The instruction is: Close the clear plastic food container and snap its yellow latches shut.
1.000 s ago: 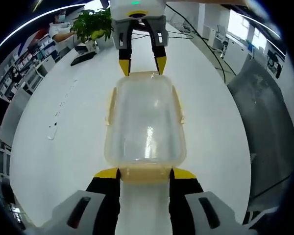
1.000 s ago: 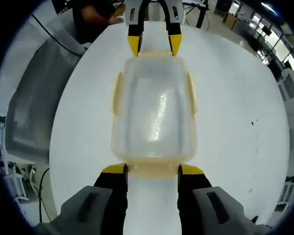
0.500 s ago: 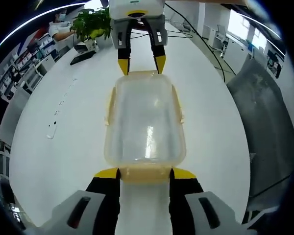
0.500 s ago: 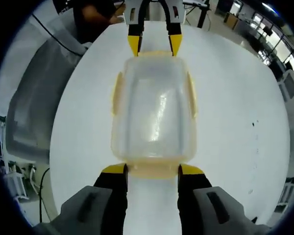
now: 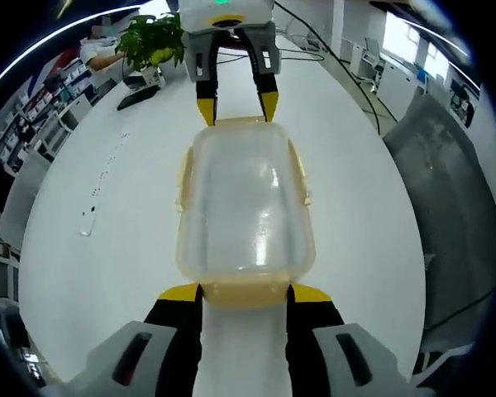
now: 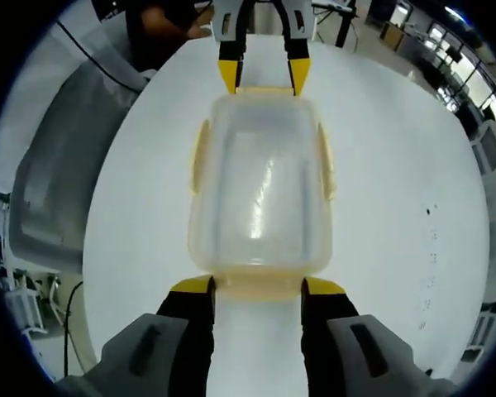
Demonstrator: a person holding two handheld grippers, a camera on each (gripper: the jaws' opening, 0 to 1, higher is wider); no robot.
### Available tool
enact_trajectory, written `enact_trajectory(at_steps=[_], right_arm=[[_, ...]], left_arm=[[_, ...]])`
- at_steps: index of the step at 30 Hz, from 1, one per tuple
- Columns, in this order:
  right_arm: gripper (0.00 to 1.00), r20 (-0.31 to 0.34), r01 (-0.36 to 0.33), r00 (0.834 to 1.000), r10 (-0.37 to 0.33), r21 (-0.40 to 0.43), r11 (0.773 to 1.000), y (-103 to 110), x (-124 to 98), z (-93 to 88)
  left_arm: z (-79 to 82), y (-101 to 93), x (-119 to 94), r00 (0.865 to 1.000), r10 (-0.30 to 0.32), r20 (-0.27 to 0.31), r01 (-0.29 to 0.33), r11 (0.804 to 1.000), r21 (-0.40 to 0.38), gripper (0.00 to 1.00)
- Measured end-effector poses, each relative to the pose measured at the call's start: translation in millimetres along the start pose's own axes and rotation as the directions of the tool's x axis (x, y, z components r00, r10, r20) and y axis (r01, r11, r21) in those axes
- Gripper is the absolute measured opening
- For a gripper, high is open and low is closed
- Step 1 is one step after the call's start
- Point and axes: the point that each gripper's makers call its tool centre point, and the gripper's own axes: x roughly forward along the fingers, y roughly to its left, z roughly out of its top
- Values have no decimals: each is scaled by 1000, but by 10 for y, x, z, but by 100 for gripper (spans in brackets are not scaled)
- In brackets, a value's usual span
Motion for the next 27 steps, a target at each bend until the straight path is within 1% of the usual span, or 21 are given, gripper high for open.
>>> enact_trajectory(at_steps=[2, 3, 5, 8, 12, 17, 21, 23, 24, 25, 27], right_arm=[[39, -9, -16, 1000, 16, 3, 1000, 32, -2, -24], [40, -9, -27, 1000, 27, 16, 1000, 55, 0, -32], [42, -9, -11, 1000, 11, 28, 1000, 30, -2, -53], [39, -4, -8, 1000, 8, 50, 999, 28, -28, -77], [38, 4, 4, 1000, -4, 67, 998, 17, -80, -74], [38, 10, 15, 1000, -16, 71, 997, 29, -152, -23], [35, 40, 35, 998, -40, 114, 993, 24, -233, 55], [34, 69, 38, 996, -48, 146, 989, 37, -265, 103], [34, 103, 51, 992, -70, 179, 983, 24, -281, 154], [33, 115, 59, 990, -83, 203, 978, 25, -294, 169], [33, 115, 67, 989, -92, 208, 976, 49, -303, 162]], left_arm=[[-15, 4, -6, 1000, 4, -5, -4, 1000, 10, 34], [-29, 5, -10, 1000, 4, -9, -4, 1000, 10, 36], [-53, 30, -26, 1000, 20, -11, -20, 1000, -9, 42], [-46, 22, -56, 1000, 15, 2, -15, 999, -30, 40], [-29, 12, -80, 1000, 17, 6, -17, 999, -30, 40], [29, 19, -146, 1000, 24, 20, -23, 999, -36, 38], [90, 32, -204, 998, 39, 42, -35, 996, -87, 37], [116, 15, -224, 998, 39, 57, -32, 993, -118, 38], [130, 16, -237, 997, 48, 64, -39, 989, -139, 38], [129, 20, -248, 996, 59, 65, -49, 988, -148, 38], [138, 15, -264, 995, 75, 71, -62, 983, -173, 37]])
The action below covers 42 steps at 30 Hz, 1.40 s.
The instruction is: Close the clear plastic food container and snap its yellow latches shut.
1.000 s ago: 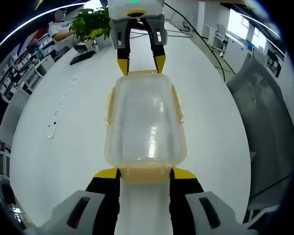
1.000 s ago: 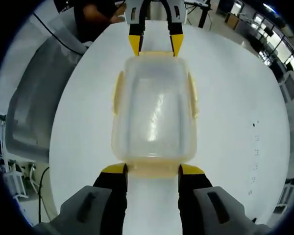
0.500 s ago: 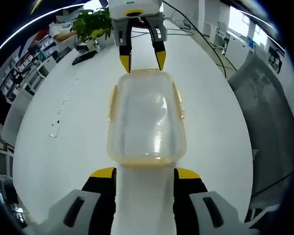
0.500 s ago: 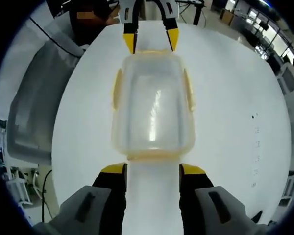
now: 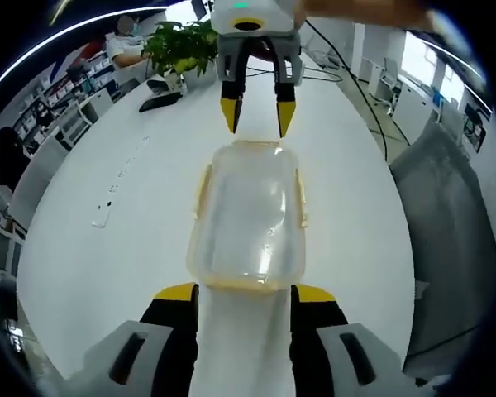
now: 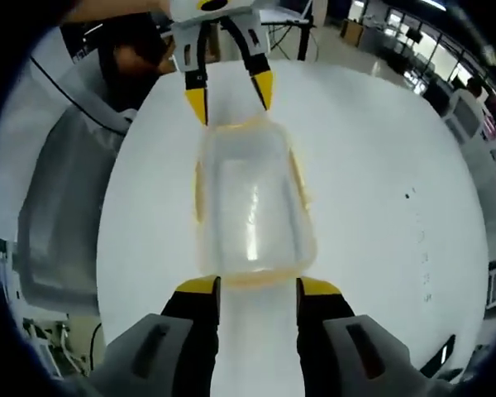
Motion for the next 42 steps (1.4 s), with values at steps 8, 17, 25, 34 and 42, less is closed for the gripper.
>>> enact_trajectory(at_steps=[8, 17, 25, 34, 42], right_arm=[[30, 14, 36, 999, -38, 86, 996, 29, 31, -20], [29, 47, 77, 995, -88, 191, 978, -1, 76, -25], [28, 69, 96, 991, -117, 262, 960, 3, 90, -66], [26, 123, 121, 976, -177, 365, 923, -18, 96, -63], [23, 209, 112, 948, -241, 489, 865, -63, 92, -9]], left_arm=[[47, -10, -27, 997, 60, 56, -49, 980, -190, 33], [-25, 0, -22, 992, 117, 37, -100, 949, -300, 31], [-62, -16, 26, 990, 142, 29, -121, 919, -376, 29], [-68, -24, 82, 984, 178, 27, -147, 880, -452, 28], [-80, -45, 118, 977, 211, 40, -158, 832, -532, 24]])
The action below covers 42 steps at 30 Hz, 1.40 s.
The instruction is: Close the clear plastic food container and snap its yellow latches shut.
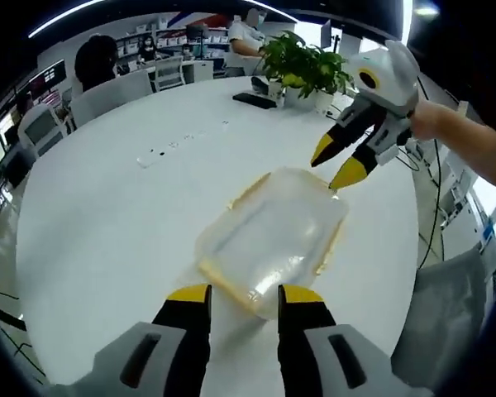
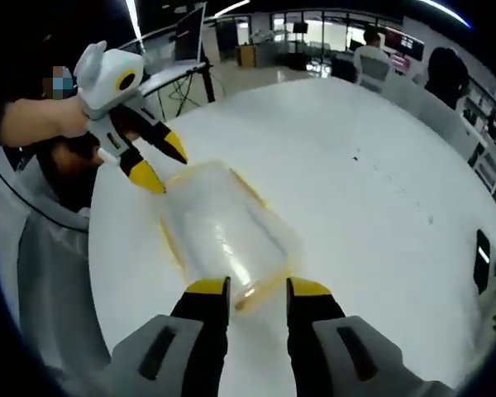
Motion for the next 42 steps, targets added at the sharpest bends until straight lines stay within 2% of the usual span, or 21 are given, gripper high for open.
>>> enact_trajectory(at_steps=[4, 6, 10, 18, 22, 27, 35, 42], right_arm=[[23, -7, 8, 1000, -8, 3, 1000, 8, 17, -50], [23, -3, 10, 1000, -10, 13, 1000, 7, 27, -66], [22, 5, 16, 1000, -16, 38, 999, 6, 47, -106], [21, 68, -1, 998, -9, 142, 990, 27, 66, -91], [21, 82, -1, 997, -12, 153, 988, 30, 65, -91], [21, 110, -1, 994, -21, 194, 981, 28, 69, -90], [21, 155, -10, 987, -29, 243, 970, 25, 67, -95], [18, 184, -22, 982, -40, 324, 946, -10, 67, -93]], left_arm=[[-17, -24, 15, 1000, -5, 12, 6, 999, -42, 23], [-5, -41, 23, 1000, -10, 29, 13, 995, -95, 23], [-17, -17, 30, 999, 7, 32, -4, 994, -109, 22], [-26, 4, 60, 998, 23, 55, -10, 978, -211, 21], [-31, 16, 65, 997, 29, 68, -11, 968, -252, 21], [-44, 31, 74, 995, 46, 90, -13, 941, -337, 20], [-52, 41, 83, 991, 70, 113, -16, 907, -420, 21], [-60, 51, 91, 988, 85, 130, -11, 873, -488, 21]])
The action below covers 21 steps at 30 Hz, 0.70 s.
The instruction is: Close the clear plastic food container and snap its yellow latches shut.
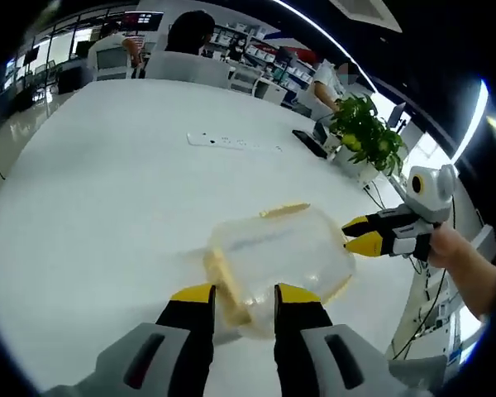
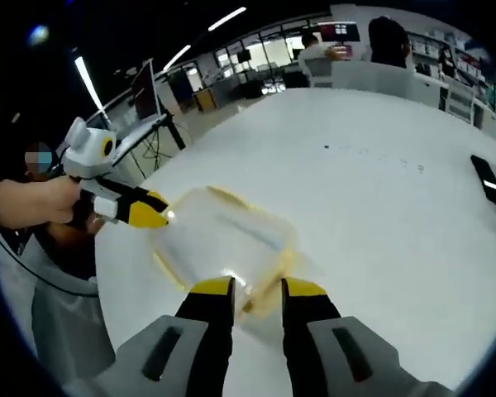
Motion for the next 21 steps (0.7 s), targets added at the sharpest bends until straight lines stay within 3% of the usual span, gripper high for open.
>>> enact_trajectory(at_steps=[13, 19, 21], right_arm=[[20, 81, 0, 997, -20, 237, 971, -35, 20, -23], [20, 111, -16, 994, -20, 308, 951, -30, 21, -36], [20, 124, -21, 992, -21, 326, 945, -39, 23, -38]], left_arm=[[-8, 4, -5, 998, 39, 55, -35, 997, -73, 20], [-56, 28, 20, 997, 20, 72, -1, 969, -248, 21], [-56, 42, 25, 997, 20, 74, -1, 969, -246, 21]])
